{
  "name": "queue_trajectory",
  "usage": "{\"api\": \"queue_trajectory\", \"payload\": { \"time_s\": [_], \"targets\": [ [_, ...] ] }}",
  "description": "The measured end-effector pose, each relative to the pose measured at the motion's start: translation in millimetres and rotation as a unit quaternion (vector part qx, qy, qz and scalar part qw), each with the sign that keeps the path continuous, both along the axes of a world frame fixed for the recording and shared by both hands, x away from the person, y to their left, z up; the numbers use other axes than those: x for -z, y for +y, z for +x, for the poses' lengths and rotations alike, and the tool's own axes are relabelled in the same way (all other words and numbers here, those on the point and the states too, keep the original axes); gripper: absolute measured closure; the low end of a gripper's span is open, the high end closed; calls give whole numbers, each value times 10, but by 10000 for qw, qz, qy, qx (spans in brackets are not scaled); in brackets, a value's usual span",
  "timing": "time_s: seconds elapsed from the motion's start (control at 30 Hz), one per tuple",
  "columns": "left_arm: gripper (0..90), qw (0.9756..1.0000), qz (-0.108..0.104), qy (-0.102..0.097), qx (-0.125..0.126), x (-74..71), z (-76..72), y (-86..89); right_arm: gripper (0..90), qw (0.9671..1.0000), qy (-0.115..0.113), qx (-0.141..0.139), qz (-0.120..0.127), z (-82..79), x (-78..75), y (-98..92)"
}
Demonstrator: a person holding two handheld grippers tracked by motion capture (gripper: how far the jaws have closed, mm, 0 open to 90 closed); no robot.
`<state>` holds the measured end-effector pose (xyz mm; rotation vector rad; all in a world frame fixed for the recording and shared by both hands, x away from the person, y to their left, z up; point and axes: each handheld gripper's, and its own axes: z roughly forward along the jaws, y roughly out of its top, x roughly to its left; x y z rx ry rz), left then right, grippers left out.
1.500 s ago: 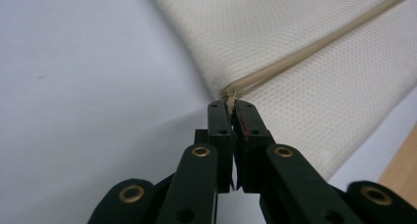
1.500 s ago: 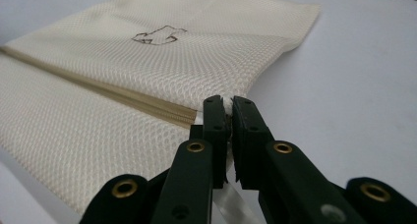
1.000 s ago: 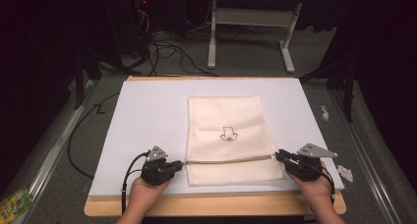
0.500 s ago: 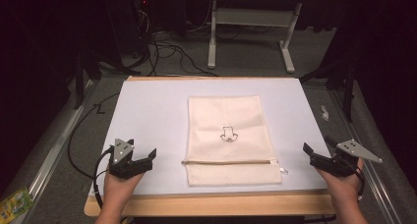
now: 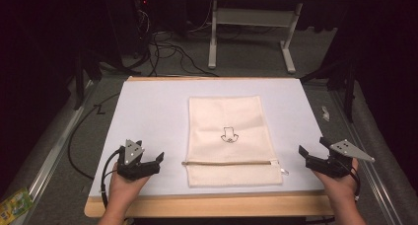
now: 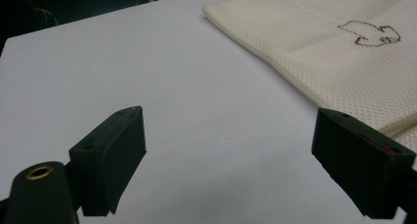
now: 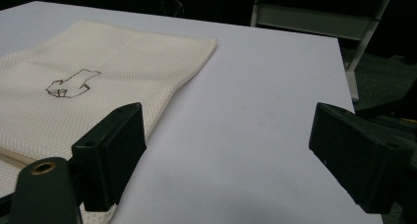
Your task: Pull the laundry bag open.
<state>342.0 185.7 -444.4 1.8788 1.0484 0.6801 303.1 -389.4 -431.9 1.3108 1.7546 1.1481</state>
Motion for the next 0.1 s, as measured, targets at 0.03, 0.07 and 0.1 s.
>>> {"api": "queue_trajectory", "payload": {
  "time_s": [0.03,0.07,0.1],
  "targets": [
    [138,10000,-58,-19,-23,-11,4,19,143,10000,-18,-4,16,-10,-5,6],
    [138,10000,-58,-19,-23,-11,4,19,143,10000,-18,-4,16,-10,-5,6],
    [138,10000,-70,-33,-40,-18,10,27,143,10000,-31,-13,-2,-12,-5,7]
  ]
}}
